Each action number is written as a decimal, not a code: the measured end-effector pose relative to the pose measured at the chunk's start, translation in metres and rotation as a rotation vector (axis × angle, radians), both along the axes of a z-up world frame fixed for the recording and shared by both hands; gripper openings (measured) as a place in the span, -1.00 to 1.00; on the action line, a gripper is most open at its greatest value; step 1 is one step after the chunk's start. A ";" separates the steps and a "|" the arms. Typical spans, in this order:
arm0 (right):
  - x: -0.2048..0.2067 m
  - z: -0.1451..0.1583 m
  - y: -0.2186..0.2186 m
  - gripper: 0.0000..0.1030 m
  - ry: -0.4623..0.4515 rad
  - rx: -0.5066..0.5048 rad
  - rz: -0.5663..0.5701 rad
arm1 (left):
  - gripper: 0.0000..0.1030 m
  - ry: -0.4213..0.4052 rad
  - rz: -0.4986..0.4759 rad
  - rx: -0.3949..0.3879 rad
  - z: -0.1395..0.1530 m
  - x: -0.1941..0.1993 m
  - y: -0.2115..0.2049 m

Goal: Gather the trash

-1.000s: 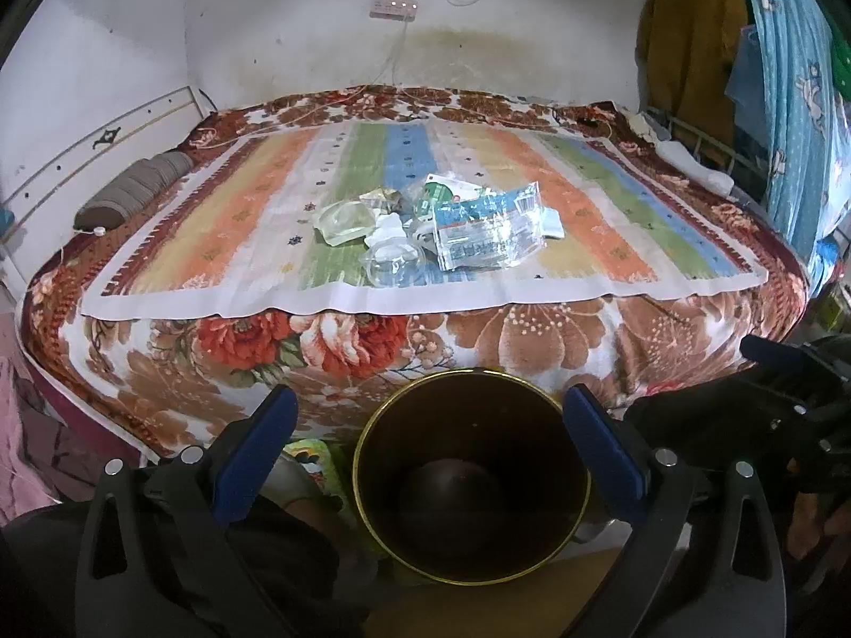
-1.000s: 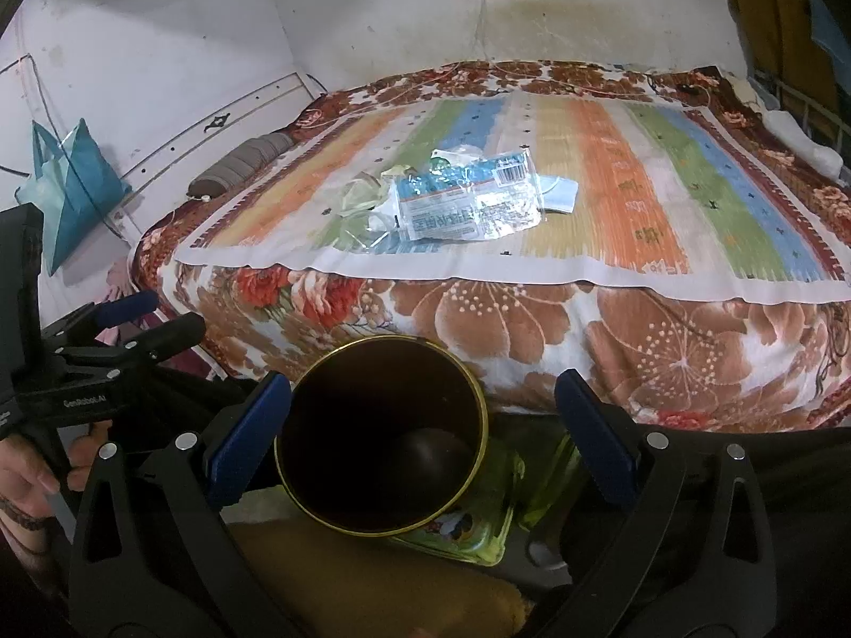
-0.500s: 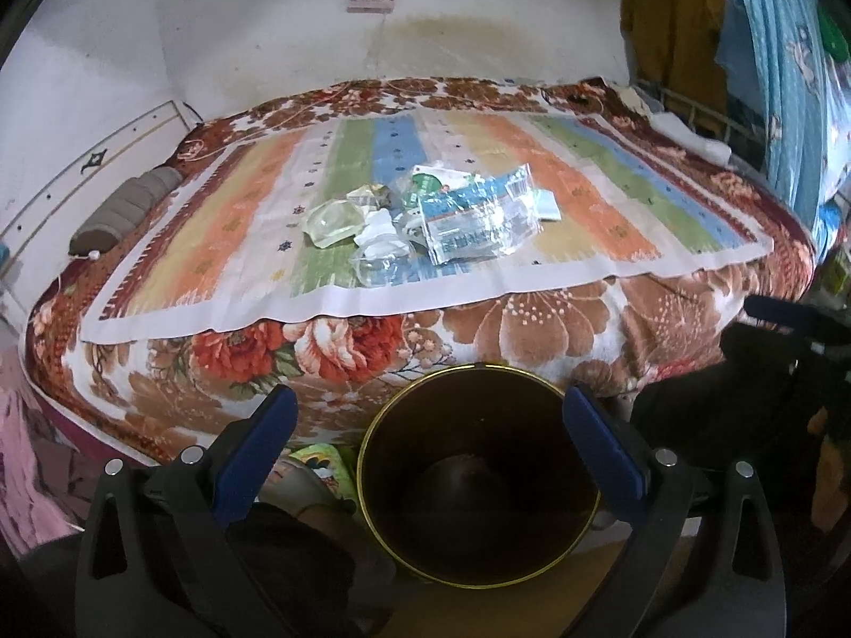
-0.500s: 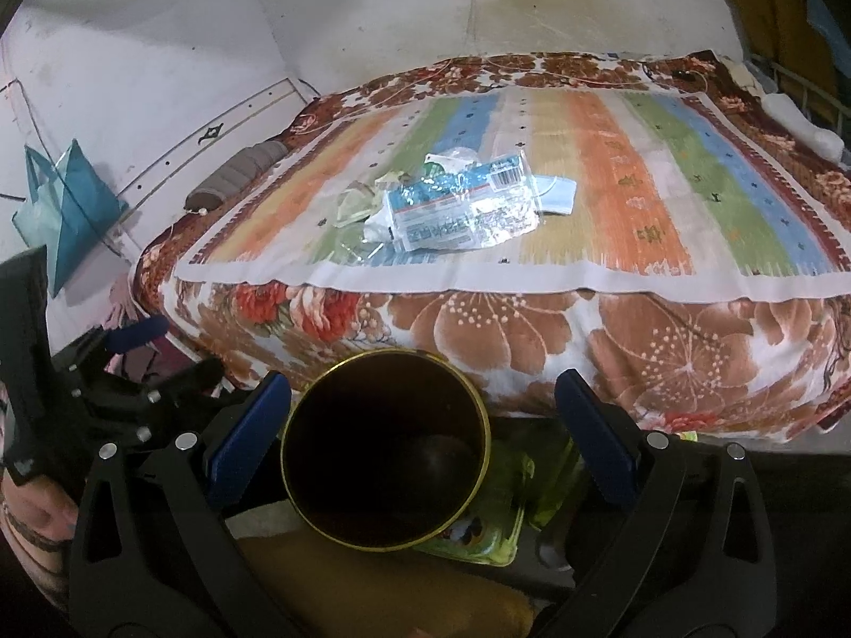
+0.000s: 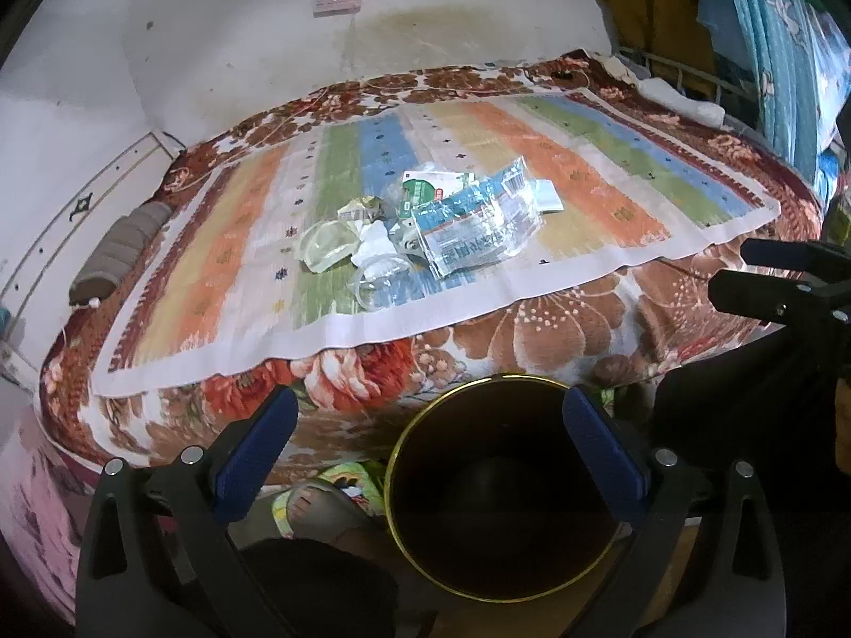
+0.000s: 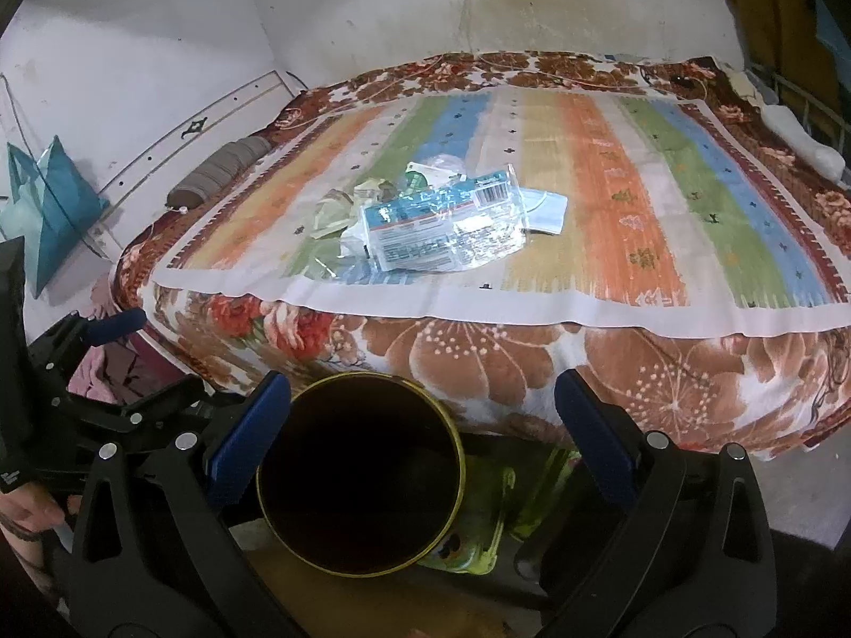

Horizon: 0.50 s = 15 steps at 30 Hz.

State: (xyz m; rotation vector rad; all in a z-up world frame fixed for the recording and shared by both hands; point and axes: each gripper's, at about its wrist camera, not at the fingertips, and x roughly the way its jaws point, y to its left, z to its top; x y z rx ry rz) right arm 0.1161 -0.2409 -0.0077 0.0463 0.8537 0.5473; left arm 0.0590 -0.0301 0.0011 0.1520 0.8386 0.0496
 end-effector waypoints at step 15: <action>0.047 0.009 0.008 0.83 0.016 -0.034 -0.010 | 0.89 0.095 -0.075 0.014 0.002 0.049 0.007</action>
